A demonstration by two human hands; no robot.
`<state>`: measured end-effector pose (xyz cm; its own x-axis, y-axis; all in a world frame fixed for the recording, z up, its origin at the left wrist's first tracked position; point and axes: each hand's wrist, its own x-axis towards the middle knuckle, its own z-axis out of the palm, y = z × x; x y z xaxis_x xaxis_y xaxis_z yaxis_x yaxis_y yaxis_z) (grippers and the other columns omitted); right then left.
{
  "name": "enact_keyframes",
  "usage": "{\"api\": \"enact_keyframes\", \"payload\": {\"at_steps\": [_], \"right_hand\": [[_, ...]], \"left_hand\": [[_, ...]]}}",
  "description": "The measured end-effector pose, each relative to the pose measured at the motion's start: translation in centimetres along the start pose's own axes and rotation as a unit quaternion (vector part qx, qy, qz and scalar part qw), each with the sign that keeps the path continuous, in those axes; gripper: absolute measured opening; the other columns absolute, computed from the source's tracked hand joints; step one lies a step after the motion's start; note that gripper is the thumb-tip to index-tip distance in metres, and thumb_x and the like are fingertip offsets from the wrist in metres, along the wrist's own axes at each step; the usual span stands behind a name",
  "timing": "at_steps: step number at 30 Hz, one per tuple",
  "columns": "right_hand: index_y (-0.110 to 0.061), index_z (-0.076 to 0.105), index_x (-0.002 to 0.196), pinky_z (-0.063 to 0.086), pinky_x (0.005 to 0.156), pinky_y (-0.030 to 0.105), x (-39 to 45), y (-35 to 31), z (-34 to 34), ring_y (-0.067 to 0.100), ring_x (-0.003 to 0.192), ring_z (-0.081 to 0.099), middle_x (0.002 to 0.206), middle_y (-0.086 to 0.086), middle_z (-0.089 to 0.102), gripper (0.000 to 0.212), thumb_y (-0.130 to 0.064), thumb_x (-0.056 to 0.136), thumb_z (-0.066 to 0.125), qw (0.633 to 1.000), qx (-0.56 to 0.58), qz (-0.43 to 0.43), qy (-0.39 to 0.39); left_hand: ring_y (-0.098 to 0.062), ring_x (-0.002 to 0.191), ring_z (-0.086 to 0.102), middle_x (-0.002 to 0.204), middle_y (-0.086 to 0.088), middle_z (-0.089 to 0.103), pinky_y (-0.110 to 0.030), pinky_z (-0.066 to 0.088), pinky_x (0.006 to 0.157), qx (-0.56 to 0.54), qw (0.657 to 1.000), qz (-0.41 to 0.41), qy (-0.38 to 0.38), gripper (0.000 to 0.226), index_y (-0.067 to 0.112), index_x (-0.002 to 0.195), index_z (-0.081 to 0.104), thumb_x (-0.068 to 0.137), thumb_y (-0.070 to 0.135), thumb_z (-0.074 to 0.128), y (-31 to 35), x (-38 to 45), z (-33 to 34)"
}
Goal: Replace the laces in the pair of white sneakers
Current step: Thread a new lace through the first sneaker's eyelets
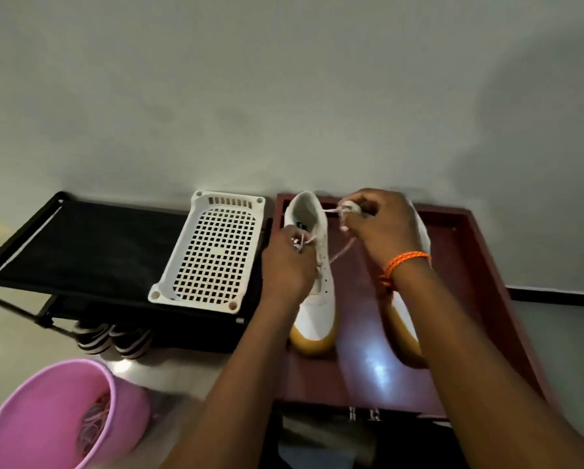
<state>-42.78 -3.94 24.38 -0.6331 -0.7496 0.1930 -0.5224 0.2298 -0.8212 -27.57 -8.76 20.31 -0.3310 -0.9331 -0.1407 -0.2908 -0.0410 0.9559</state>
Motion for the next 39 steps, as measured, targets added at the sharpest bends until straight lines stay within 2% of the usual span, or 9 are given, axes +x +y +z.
{"api": "enact_keyframes", "payload": {"at_steps": [2,5,10,16,19,24,28,33,39], "right_hand": [[-0.018,0.081,0.087,0.063,0.071,0.034,-0.2,1.5,-4.0,0.012,0.071,0.074,0.077,-0.003,0.076,0.013,-0.011,0.078,0.074,0.998,-0.004,0.011,0.057],[-0.017,0.08,0.093,0.054,0.077,0.017,-0.4,4.0,-7.0,0.02,0.084,0.074,0.087,0.0,0.077,0.013,-0.017,0.081,0.075,0.989,-0.104,0.03,0.103],[-0.033,0.059,0.146,0.053,0.098,0.033,-2.7,7.0,-8.7,0.025,0.116,0.068,0.129,0.003,0.071,0.073,-0.015,0.08,0.083,0.981,-0.152,0.113,-0.035],[-0.024,0.051,0.147,0.052,0.093,0.034,-7.3,9.4,-8.8,0.026,0.12,0.064,0.132,0.001,0.066,0.076,-0.021,0.08,0.086,0.977,-0.12,0.174,-0.028],[-0.029,0.047,0.146,0.057,0.089,0.041,-7.8,10.5,-7.7,0.029,0.114,0.067,0.129,0.002,0.068,0.074,-0.044,0.08,0.076,0.969,-0.16,0.176,-0.069],[-0.027,0.041,0.152,0.055,0.087,0.042,-7.5,12.1,-8.9,0.036,0.116,0.065,0.133,0.01,0.065,0.078,-0.04,0.085,0.078,0.956,-0.209,0.199,-0.059],[-0.026,0.049,0.135,0.057,0.083,0.045,-7.5,13.6,-10.1,0.037,0.109,0.066,0.121,0.009,0.068,0.07,-0.043,0.077,0.084,0.95,-0.218,0.214,-0.058],[-0.02,0.047,0.142,0.058,0.088,0.048,-8.1,13.6,-10.5,0.041,0.112,0.065,0.127,0.013,0.066,0.076,-0.043,0.079,0.084,0.946,-0.219,0.235,-0.031],[-0.019,0.04,0.154,0.053,0.099,0.052,-8.5,11.6,-10.5,0.04,0.129,0.056,0.146,0.015,0.055,0.081,-0.036,0.087,0.081,0.947,-0.261,0.189,0.008]], "left_hand": [[-0.022,0.057,0.067,0.076,-0.005,0.067,-0.047,0.066,0.069,-0.021,0.999,-0.02,-0.043,0.028,0.019,0.089,0.063,0.099,-0.003,0.048,0.4,-1.0,3.0],[-0.026,0.057,0.067,0.07,-0.006,0.066,-0.046,0.062,0.069,-0.018,0.996,-0.037,-0.079,0.031,0.022,0.09,0.057,0.099,-0.004,0.044,0.4,-2.2,6.9],[-0.005,0.066,0.068,0.091,-0.002,0.071,-0.03,0.06,0.067,0.029,0.993,-0.044,-0.11,0.027,0.019,0.12,0.056,0.099,0.003,0.05,-0.3,-3.7,11.6],[-0.028,0.109,0.074,0.122,-0.003,0.076,-0.051,0.059,0.099,-0.022,0.989,-0.057,-0.135,0.061,0.023,0.139,0.064,0.08,0.029,0.051,-3.5,-2.7,15.4],[-0.022,0.102,0.075,0.11,0.003,0.079,-0.048,0.061,0.092,-0.039,0.989,-0.036,-0.139,0.054,0.024,0.124,0.072,0.077,0.022,0.047,-3.1,-3.1,16.7],[-0.019,0.097,0.075,0.108,-0.002,0.078,-0.038,0.061,0.085,-0.078,0.981,-0.04,-0.171,0.054,0.019,0.121,0.07,0.072,0.016,0.048,-1.3,-3.6,18.0],[-0.013,0.077,0.071,0.099,0.0,0.078,-0.025,0.057,0.061,-0.097,0.971,-0.056,-0.21,0.049,0.024,0.119,0.069,0.091,-0.01,0.046,-1.2,-3.5,18.4],[-0.007,0.09,0.074,0.104,0.011,0.079,-0.022,0.059,0.071,-0.134,0.949,-0.081,-0.273,0.064,0.032,0.134,0.064,0.096,-0.016,0.044,-1.2,-4.1,18.4],[-0.014,0.074,0.073,0.099,-0.007,0.079,-0.023,0.057,0.059,-0.214,0.946,-0.126,-0.208,0.039,0.012,0.128,0.072,0.098,-0.009,0.06,0.1,-4.5,16.9]]}}
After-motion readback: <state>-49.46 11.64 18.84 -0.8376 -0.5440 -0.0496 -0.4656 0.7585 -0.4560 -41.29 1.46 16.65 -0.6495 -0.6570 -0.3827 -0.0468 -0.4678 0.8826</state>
